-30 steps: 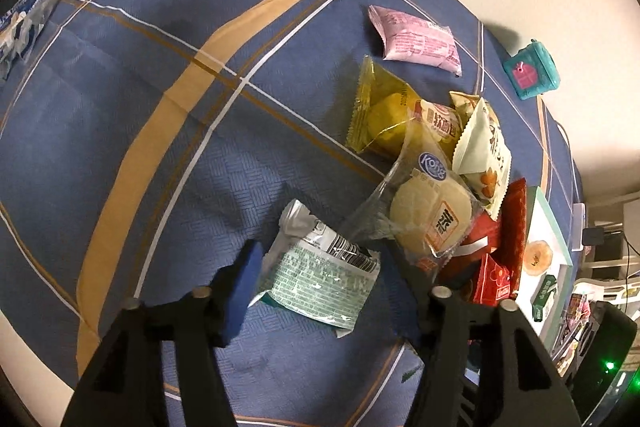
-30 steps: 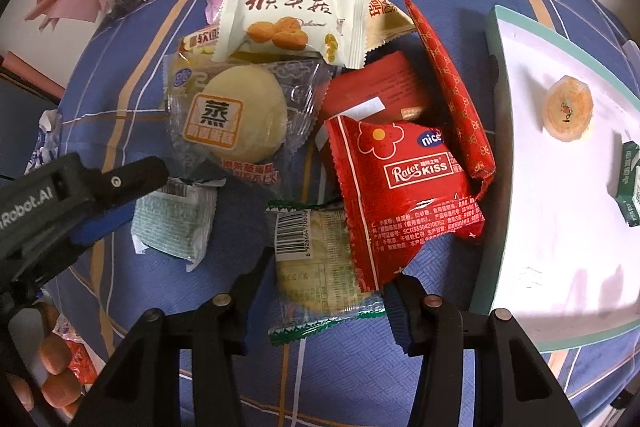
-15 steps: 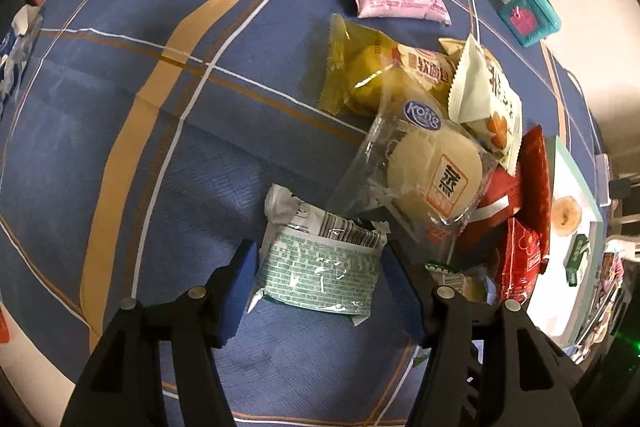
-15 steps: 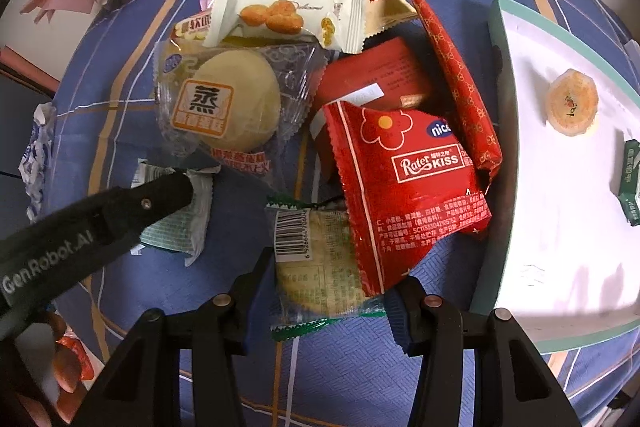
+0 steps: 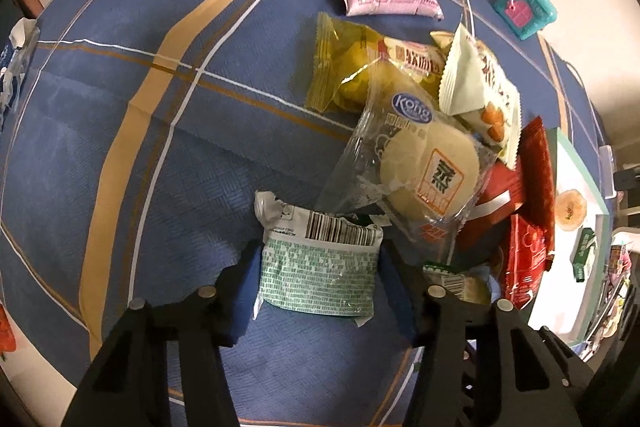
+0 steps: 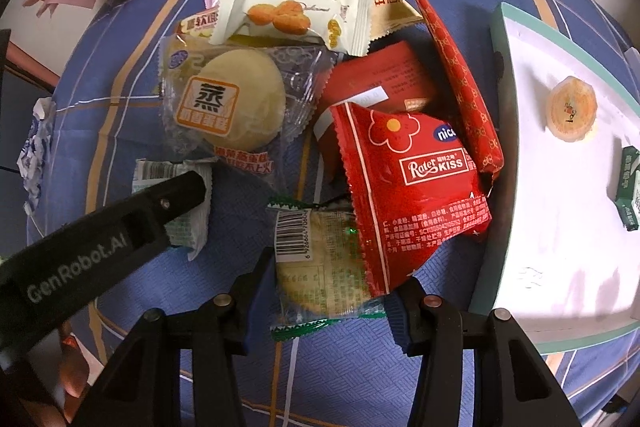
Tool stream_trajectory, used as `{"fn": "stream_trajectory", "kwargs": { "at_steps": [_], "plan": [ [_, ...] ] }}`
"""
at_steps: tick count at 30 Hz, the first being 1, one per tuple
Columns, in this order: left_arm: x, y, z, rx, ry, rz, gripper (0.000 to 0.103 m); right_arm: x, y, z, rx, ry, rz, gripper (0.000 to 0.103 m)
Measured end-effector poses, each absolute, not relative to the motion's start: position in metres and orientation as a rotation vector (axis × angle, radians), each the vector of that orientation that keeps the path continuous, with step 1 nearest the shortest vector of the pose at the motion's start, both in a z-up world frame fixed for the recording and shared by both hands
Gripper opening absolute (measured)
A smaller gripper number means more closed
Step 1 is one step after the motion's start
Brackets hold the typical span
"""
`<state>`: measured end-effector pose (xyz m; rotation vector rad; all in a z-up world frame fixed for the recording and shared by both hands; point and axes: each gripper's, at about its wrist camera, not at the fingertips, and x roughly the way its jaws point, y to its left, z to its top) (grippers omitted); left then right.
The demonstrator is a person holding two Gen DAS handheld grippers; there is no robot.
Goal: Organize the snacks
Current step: 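Lift both held snacks and carry them over the white tray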
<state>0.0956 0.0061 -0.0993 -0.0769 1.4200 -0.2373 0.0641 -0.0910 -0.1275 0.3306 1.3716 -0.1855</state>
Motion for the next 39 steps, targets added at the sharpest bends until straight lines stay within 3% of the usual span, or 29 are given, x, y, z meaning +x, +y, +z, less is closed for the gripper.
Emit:
{"fn": "stream_trajectory", "kwargs": {
  "at_steps": [23, 39],
  "plan": [
    [0.095, 0.052, -0.031, -0.199, 1.231, -0.196, 0.057, 0.056, -0.066, -0.056, 0.379, 1.216, -0.06, 0.052],
    [0.089, 0.034, -0.011, -0.172, 1.173, -0.221, 0.057, 0.026, -0.148, -0.027, 0.437, 1.115, -0.284, 0.052]
  ]
}}
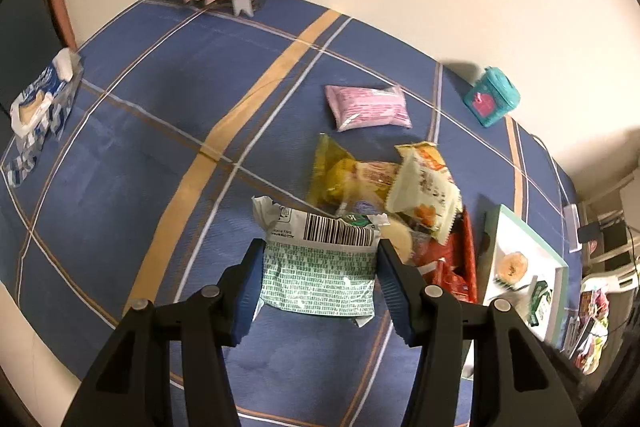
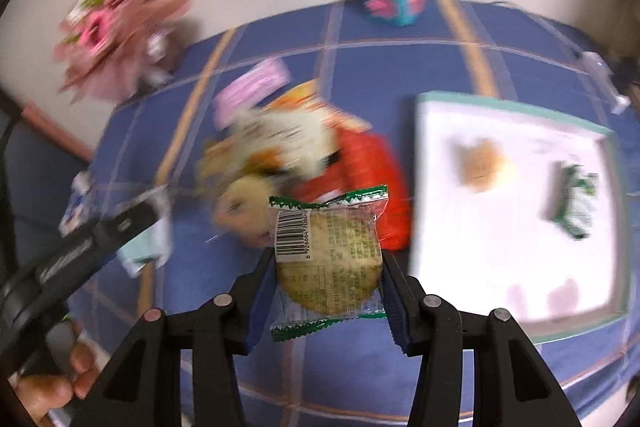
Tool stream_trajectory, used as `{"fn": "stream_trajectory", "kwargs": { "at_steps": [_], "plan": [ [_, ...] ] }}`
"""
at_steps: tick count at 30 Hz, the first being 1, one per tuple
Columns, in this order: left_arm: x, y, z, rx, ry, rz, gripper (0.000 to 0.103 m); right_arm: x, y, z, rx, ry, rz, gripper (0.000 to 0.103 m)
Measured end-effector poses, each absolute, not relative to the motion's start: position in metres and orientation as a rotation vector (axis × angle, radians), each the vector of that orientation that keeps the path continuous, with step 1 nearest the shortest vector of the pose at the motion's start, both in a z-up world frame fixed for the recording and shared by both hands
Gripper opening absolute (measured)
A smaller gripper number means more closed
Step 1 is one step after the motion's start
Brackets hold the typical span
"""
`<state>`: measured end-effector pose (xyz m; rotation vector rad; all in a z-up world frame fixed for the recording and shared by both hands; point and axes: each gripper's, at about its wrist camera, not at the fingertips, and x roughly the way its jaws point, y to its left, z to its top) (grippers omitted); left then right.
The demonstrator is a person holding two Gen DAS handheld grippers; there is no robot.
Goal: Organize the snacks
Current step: 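Lift both held snacks and carry them over the white tray, then open both tools to drop the snacks into the tray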
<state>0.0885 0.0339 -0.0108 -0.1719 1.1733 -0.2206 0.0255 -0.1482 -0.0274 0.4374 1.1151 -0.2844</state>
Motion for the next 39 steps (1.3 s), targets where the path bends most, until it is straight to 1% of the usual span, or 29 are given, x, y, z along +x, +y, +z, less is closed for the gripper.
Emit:
{"fn": "stream_trajectory", "kwargs": {
  "at_steps": [8, 14, 23, 28, 39],
  "plan": [
    [0.066, -0.028, -0.006, -0.064, 1.156, -0.358, 0.057, -0.022, -0.246, -0.016, 0.521, 1.063, -0.571, 0.052],
    [0.037, -0.095, -0.003, 0.05, 1.156, -0.496, 0.057, -0.062, -0.303, -0.014, 0.581, 1.042, -0.717, 0.052],
    [-0.008, -0.177, -0.014, 0.229, 1.166, -0.658, 0.057, -0.104, -0.353, -0.012, 0.64, 1.014, -0.853, 0.052],
    [-0.019, -0.199, -0.027, 0.281, 1.177, -0.682, 0.057, -0.113, -0.361, -0.018, 0.662, 1.028, -0.857, 0.052],
    [-0.014, -0.211, -0.063, 0.296, 1.249, -0.662, 0.057, -0.102, -0.363, -0.061, 0.714, 1.147, -0.8, 0.052]
  ]
}}
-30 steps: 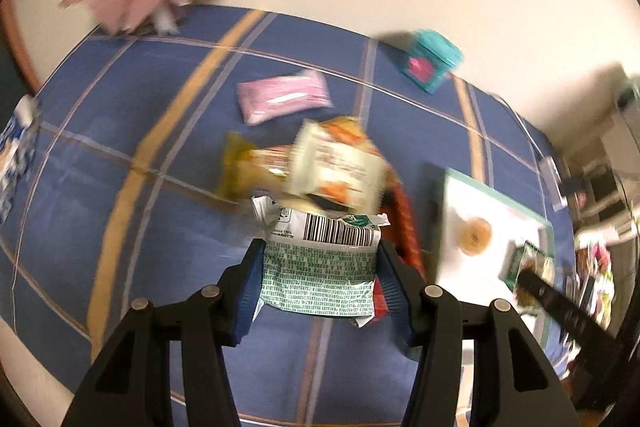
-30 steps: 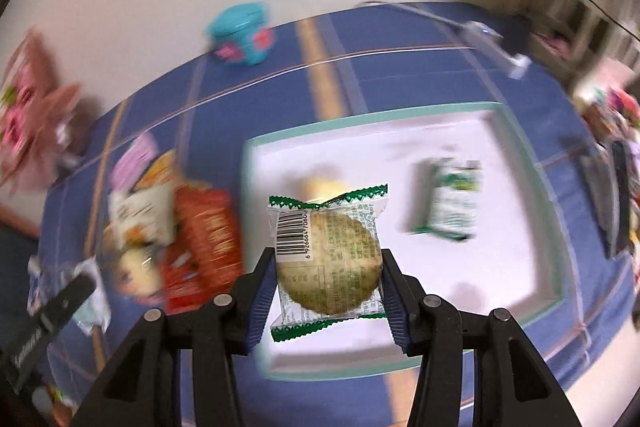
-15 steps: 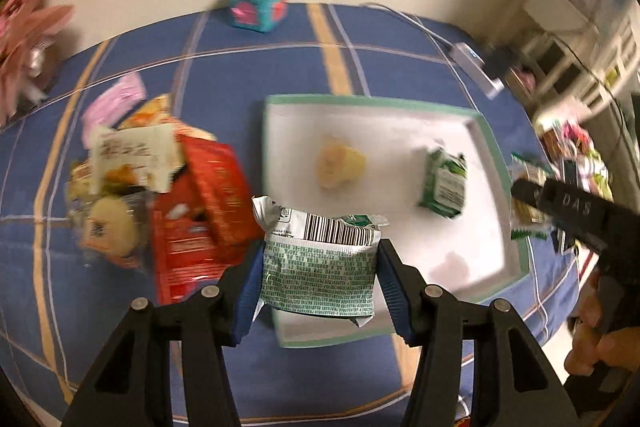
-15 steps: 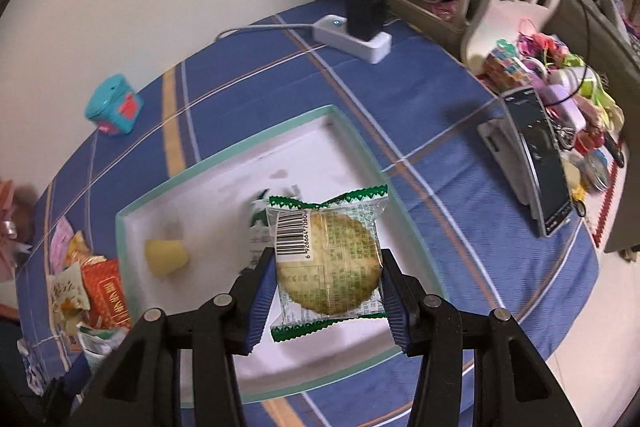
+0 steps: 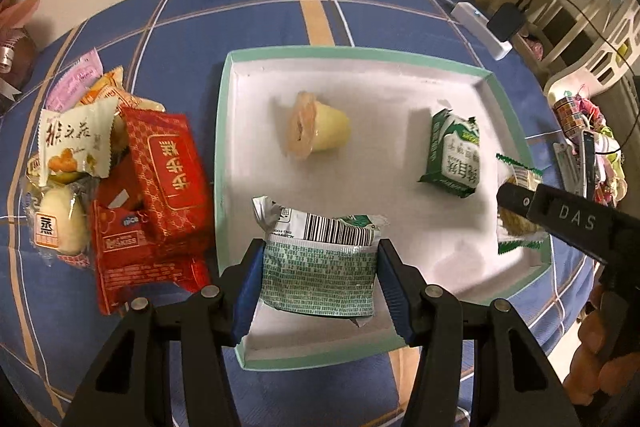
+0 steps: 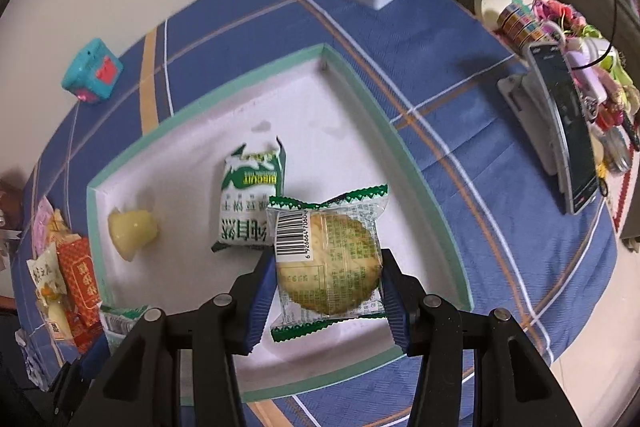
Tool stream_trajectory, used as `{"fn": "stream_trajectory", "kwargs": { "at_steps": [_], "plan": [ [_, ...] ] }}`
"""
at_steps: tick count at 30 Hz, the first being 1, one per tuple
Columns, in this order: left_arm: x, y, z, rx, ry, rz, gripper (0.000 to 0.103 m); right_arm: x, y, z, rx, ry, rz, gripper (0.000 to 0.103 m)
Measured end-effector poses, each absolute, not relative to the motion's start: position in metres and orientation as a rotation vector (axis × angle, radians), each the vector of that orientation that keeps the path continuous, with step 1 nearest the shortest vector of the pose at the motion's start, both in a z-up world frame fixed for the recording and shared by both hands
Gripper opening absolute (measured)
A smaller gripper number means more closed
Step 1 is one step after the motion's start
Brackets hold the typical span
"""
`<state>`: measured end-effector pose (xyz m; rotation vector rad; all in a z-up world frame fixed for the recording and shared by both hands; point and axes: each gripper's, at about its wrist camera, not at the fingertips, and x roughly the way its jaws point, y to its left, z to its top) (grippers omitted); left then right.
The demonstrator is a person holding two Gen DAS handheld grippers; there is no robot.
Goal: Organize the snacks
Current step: 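Open both tools to drop the snacks into the tray, then move both tools back toward the snack pile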
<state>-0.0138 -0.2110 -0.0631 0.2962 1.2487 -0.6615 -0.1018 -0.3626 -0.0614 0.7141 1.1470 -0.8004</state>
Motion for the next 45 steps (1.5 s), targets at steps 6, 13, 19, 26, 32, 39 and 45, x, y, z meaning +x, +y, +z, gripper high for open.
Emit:
{"fn": "stream_trajectory", "kwargs": {
  "at_steps": [6, 13, 19, 26, 32, 39, 45],
  "plan": [
    [-0.015, -0.219, -0.076, 0.319, 1.261, -0.656, 0.057, -0.101, -0.36, -0.075, 0.719, 1.183, -0.791, 0.052],
    [-0.018, -0.223, -0.085, 0.337, 1.283, -0.653, 0.059, -0.101, -0.36, -0.083, 0.747, 1.201, -0.779, 0.052],
    [-0.018, -0.226, -0.075, 0.329, 1.258, -0.673, 0.072, -0.103, -0.362, -0.079, 0.754, 1.189, -0.774, 0.06],
    [-0.012, -0.212, -0.055, 0.303, 1.214, -0.643, 0.08, -0.1, -0.358, -0.06, 0.738, 1.141, -0.747, 0.071],
    [0.011, -0.184, -0.037, 0.225, 1.186, -0.537, 0.085, -0.094, -0.348, -0.05, 0.699, 1.128, -0.711, 0.085],
    [0.045, -0.134, -0.036, 0.146, 1.178, -0.387, 0.093, -0.083, -0.335, -0.044, 0.653, 1.117, -0.667, 0.1],
    [0.062, -0.086, -0.034, 0.088, 1.159, -0.263, 0.094, -0.074, -0.325, -0.041, 0.639, 1.094, -0.636, 0.103]
  ]
}}
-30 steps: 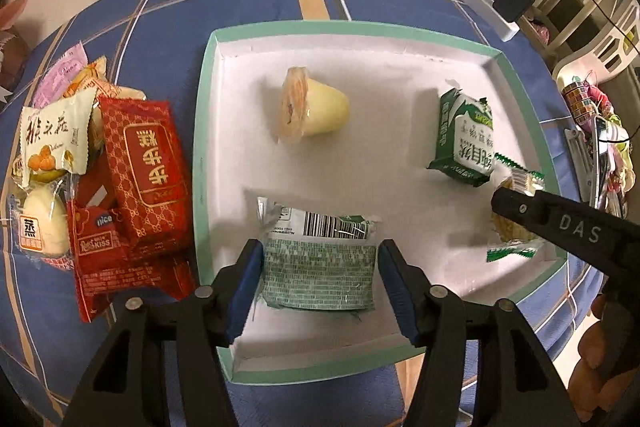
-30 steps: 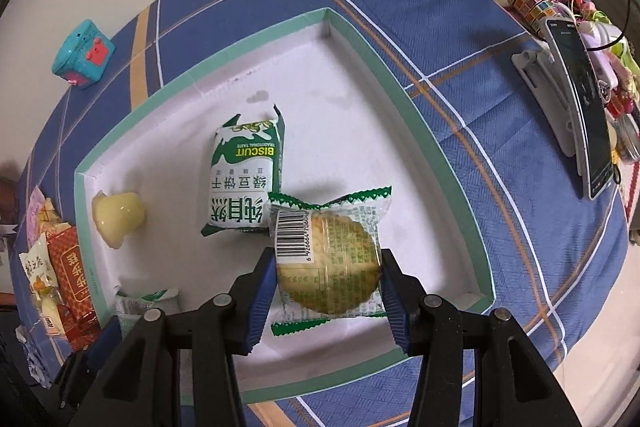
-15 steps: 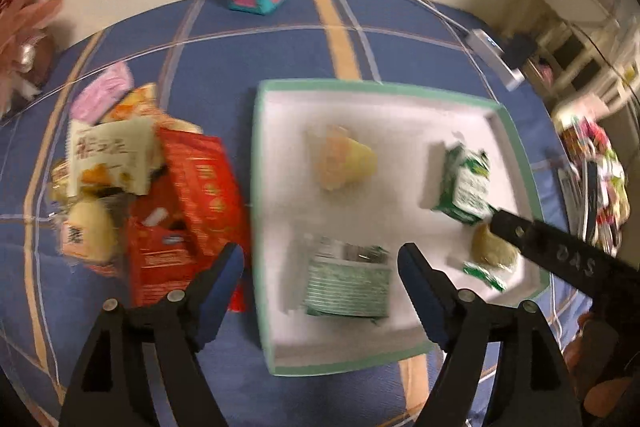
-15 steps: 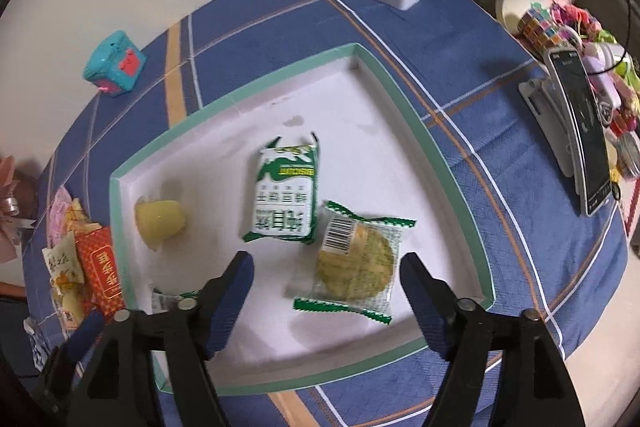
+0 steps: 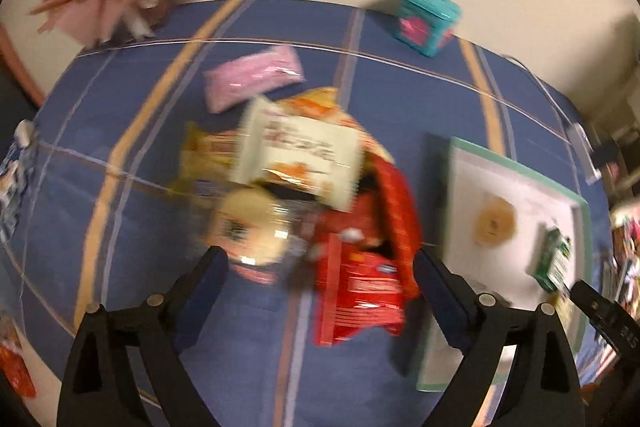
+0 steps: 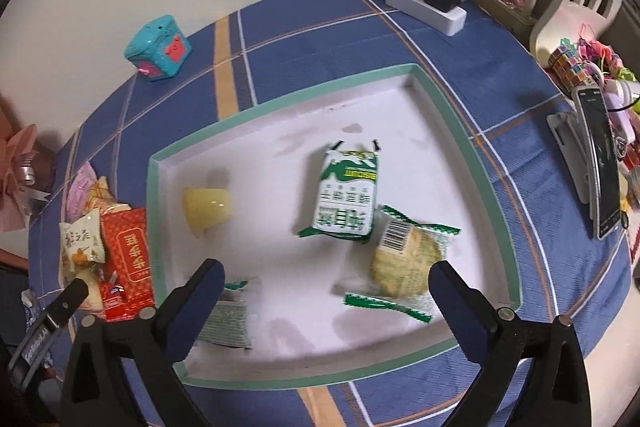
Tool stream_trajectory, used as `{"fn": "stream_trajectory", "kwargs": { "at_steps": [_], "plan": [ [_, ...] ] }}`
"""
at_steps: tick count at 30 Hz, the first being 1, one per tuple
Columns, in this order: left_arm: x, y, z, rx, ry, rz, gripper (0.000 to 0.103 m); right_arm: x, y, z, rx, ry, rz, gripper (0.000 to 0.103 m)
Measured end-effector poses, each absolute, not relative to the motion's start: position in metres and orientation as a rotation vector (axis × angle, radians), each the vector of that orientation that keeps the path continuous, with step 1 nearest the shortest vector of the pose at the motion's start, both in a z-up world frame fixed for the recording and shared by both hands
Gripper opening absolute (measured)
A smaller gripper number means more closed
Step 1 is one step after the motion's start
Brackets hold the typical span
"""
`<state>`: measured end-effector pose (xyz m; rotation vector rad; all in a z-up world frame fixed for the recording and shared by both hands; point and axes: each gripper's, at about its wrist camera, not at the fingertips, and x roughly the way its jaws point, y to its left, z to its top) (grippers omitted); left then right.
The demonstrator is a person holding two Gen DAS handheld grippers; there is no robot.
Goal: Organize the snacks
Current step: 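Move both tools back toward the snack pile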
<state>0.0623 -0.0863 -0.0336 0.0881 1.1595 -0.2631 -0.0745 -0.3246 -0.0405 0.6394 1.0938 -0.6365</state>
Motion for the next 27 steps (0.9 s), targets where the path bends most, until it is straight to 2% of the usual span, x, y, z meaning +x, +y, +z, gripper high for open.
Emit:
{"fn": "stream_trajectory", "kwargs": {
  "at_steps": [15, 27],
  "plan": [
    [0.088, -0.006, -0.028, -0.043, 1.122, -0.137, 0.094, -0.038, -0.278, -0.034, 0.586, 1.072, -0.518, 0.103],
    [0.106, 0.023, -0.036, -0.077, 1.151, -0.09, 0.094, 0.014, -0.213, -0.032, 0.511, 1.052, -0.318, 0.103]
  ]
}}
